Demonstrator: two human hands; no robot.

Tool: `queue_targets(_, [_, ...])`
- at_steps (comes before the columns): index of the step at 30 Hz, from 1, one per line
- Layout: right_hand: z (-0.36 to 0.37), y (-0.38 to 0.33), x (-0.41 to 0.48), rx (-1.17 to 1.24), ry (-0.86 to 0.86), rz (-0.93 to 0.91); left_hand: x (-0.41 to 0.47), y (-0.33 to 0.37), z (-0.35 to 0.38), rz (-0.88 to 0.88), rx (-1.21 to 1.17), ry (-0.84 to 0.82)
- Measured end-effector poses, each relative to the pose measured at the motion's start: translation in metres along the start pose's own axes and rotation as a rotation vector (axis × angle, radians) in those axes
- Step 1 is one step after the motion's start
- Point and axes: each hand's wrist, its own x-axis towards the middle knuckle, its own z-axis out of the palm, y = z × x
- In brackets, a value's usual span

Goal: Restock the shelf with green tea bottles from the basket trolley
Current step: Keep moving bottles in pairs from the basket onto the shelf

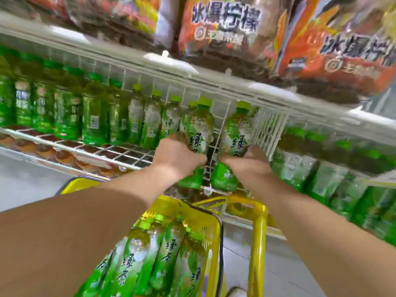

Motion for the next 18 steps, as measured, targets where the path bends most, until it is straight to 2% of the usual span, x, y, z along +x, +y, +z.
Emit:
queue_targets(2, [0.005,0.001,0.017,-0.031,0.002,-0.018,0.014,-0.001,0.008,0.037,-0.022,0.001])
queue_targets(4, [0.008,0.003,0.029,-0.039,0.004,-0.068,0.032,0.0,0.016,0.084,0.051,0.003])
queue_targets(8, [0.014,0.006,0.051,0.011,-0.011,-0.154,0.061,0.004,0.029,0.035,0.035,0.009])
queue_targets(13, [0.03,0.015,0.087,0.119,-0.053,-0.161,0.085,0.005,0.058,0.014,-0.058,-0.002])
queue_targets(18, [0.043,0.02,0.119,0.234,-0.025,-0.081,0.099,0.0,0.091,0.014,-0.208,-0.03])
